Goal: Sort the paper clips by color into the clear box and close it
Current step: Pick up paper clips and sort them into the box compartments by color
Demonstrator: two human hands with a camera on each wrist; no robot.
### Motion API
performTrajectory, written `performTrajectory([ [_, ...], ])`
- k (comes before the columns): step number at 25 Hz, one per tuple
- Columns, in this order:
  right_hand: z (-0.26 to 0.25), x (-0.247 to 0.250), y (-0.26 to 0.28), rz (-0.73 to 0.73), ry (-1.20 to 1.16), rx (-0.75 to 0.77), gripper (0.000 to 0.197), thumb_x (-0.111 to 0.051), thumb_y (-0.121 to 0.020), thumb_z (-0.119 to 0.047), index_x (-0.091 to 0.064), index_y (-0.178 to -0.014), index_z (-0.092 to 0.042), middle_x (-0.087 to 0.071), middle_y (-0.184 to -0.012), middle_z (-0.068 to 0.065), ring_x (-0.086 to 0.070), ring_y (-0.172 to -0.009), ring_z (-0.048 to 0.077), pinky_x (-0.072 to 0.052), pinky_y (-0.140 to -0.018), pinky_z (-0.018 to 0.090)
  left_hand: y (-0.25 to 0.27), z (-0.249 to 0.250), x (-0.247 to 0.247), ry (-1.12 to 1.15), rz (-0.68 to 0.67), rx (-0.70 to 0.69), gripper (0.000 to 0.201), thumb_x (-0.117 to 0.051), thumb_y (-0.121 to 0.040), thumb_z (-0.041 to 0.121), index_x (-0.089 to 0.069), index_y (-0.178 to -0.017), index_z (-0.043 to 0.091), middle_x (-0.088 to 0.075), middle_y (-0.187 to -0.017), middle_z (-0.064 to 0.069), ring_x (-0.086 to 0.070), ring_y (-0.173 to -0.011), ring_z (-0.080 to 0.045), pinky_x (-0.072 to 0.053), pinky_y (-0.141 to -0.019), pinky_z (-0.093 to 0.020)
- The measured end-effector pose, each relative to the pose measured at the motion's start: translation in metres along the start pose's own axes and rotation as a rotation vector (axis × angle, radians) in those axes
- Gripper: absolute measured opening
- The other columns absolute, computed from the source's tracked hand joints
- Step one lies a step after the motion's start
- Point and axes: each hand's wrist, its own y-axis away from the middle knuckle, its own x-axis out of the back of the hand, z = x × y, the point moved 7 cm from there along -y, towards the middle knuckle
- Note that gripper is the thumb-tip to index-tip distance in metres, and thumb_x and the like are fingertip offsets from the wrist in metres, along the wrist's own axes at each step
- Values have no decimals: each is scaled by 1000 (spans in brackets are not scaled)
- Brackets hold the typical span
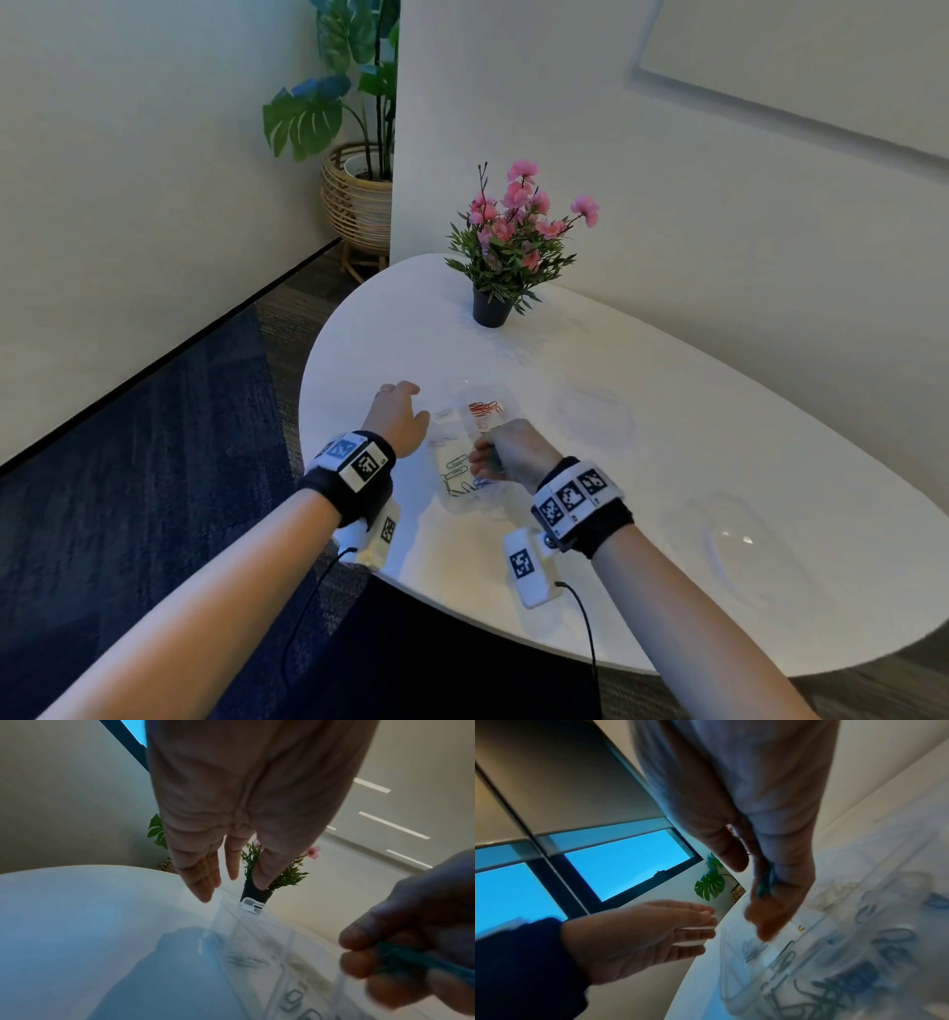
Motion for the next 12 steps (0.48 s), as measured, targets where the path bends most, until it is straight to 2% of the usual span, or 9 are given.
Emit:
performTrajectory([
  [2,-4,-11,2,-36,75,42,25,-38,-89,-3,-53,-86,16,-49,-81,16,-48,-65,26,-45,-64,36,-8,1,-3,-15,-17,14,50,-46,-95,17,-33,-142,4,-37,-146,-19,-37,-135,-30,-29,-112,-35],
  [3,-6,-11,3,-36,116,74,29,-38,-89,-5,-52,-96,20,-46,-85,14,-47,-72,26,-46,-66,37,-12,0,-5,-25,-33,15,51,-44,-96,16,-31,-144,5,-36,-148,-18,-36,-136,-30,-28,-113,-35],
  [4,-8,-6,5,-22,141,109,31,-38,-90,-7,-52,-102,17,-45,-88,12,-46,-77,26,-47,-67,37,-14,0,-8,-23,-51,15,51,-43,-97,16,-30,-145,6,-37,-148,-16,-37,-136,-30,-28,-113,-35],
  [7,-7,24,13,45,153,210,20,-45,-93,-14,-63,-98,-5,-58,-94,10,-55,-85,22,-51,-73,35,-14,-3,-13,10,-59,9,46,-41,-97,13,-36,-142,6,-48,-143,-13,-45,-131,-28,-31,-111,-33],
  [10,12,86,18,282,395,284,22,-51,-92,-22,-65,-104,-9,-66,-106,10,-62,-102,27,-50,-90,38,-4,-6,-18,-29,-42,0,41,-43,-96,15,-45,-136,6,-54,-136,-14,-49,-126,-27,-35,-107,-33],
  [11,24,109,21,368,533,254,27,-52,-93,-24,-62,-111,-8,-64,-115,12,-59,-109,28,-47,-93,36,1,-7,-21,-56,-61,-3,40,-43,-96,17,-48,-134,7,-55,-135,-13,-50,-125,-27,-36,-107,-32],
  [12,42,134,23,441,662,159,34,-52,-93,-26,-57,-120,-6,-57,-125,15,-54,-116,30,-44,-96,36,7,-7,-26,-86,-90,-9,39,-45,-95,19,-50,-132,8,-57,-133,-12,-51,-124,-26,-36,-106,-31],
])
